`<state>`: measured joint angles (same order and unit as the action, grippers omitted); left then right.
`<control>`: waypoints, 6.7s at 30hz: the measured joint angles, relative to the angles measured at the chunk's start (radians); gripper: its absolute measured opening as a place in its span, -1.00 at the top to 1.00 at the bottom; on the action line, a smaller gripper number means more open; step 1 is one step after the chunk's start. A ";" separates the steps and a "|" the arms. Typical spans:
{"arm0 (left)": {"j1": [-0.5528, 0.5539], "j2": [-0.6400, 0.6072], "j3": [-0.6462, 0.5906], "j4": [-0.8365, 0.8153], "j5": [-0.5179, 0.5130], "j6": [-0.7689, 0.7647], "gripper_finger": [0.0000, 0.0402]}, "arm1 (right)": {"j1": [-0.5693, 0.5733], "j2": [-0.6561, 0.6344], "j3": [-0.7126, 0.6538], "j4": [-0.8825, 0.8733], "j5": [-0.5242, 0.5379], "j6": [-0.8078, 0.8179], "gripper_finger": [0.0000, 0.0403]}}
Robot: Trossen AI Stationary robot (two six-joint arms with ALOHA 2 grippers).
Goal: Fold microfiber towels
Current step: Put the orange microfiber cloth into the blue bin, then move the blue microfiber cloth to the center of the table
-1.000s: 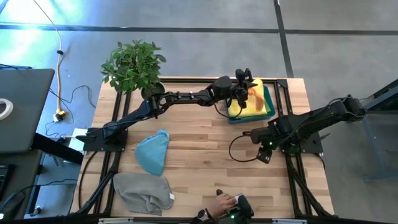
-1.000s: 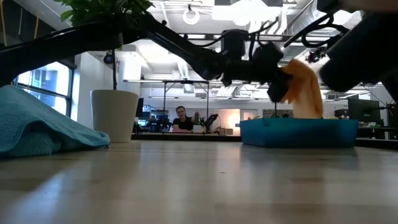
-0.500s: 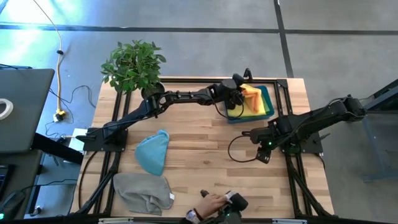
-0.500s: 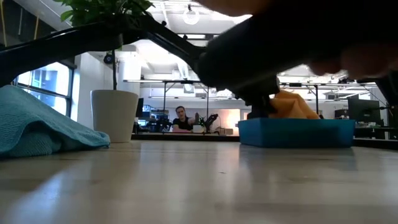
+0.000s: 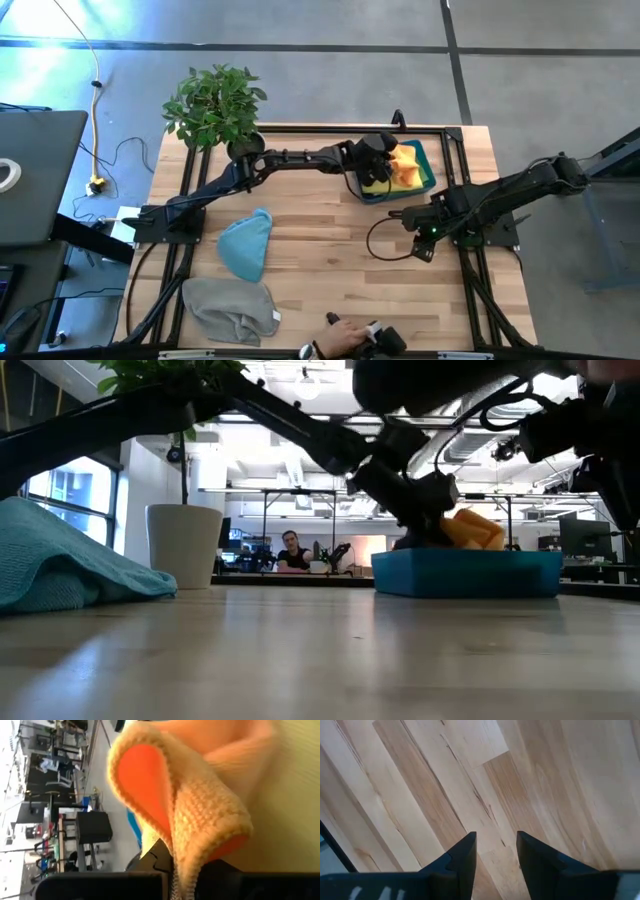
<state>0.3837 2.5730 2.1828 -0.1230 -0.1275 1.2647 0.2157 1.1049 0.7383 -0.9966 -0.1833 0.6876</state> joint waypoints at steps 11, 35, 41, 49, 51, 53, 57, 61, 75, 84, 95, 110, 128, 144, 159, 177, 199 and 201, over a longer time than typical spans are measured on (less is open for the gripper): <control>-0.014 -0.106 0.001 -0.351 0.027 -0.030 0.98 | 0.000 0.000 0.000 0.010 0.007 0.002 0.34; -0.081 -0.133 0.001 -0.706 -0.140 -0.311 0.39 | 0.000 0.000 0.000 0.033 0.010 0.003 0.34; -0.121 -0.157 0.002 -0.867 -0.047 -0.362 0.26 | 0.000 0.000 0.000 0.037 0.063 -0.045 0.34; -0.130 -0.224 0.016 -0.852 -0.041 -0.404 0.26 | 0.000 0.000 0.000 0.063 0.310 -0.068 0.34; -0.135 -0.249 0.015 -0.903 -0.034 -0.428 0.26 | -0.001 -0.001 0.000 0.063 0.354 -0.076 0.34; -0.140 -0.279 0.015 -0.949 0.007 -0.464 0.26 | -0.009 -0.003 0.000 0.064 0.395 -0.107 0.34; -0.156 -0.331 0.016 -1.058 0.105 -0.530 0.26 | -0.055 -0.018 0.000 0.121 0.556 -0.171 0.34; -0.181 -0.380 0.014 -1.197 0.130 -0.590 0.26 | -0.116 -0.024 0.000 0.262 0.855 -0.166 0.34; -0.378 -0.642 0.015 -1.377 0.195 -0.810 0.28 | -0.277 0.215 -0.001 0.659 0.748 -0.218 0.34; -0.502 -0.783 0.015 -1.264 0.082 -0.877 0.28 | -0.274 0.406 -0.001 0.905 0.409 -0.243 0.34; -0.574 -0.840 0.014 -1.213 -0.124 -0.966 0.28 | -0.230 0.216 0.035 0.903 0.470 -0.400 0.34; -0.625 -0.847 0.014 -1.385 -0.307 -1.297 0.28 | -0.242 -0.090 0.027 0.691 0.599 -0.724 0.34; -0.773 -0.867 0.003 -1.448 -0.391 -1.530 0.28 | -0.249 -0.363 -0.511 1.219 0.594 -0.796 0.34; -0.700 -0.858 0.003 -1.448 -0.376 -1.570 0.28 | -0.249 -0.596 -0.665 1.226 0.611 -0.597 0.34; -0.678 -0.680 0.002 -1.383 -0.284 -1.559 0.28 | -0.249 -0.593 -0.665 1.197 0.611 -0.616 0.34; -0.658 -0.844 -0.681 -1.157 -0.104 -1.621 0.28 | -0.249 -0.573 -0.665 1.119 0.595 -0.617 0.34; -0.679 -1.175 -1.590 -0.513 -0.108 -2.043 0.28 | -0.249 -0.521 -0.665 0.981 0.592 -0.616 0.34; -0.676 -1.179 -1.617 -0.447 -0.121 -2.022 0.28 | -0.249 -0.526 -0.665 0.958 0.592 -0.617 0.34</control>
<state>-0.2923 1.3938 0.5657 -0.5700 -0.2486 -0.7569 -0.0331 0.5791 0.0734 -0.0389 0.4085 0.0708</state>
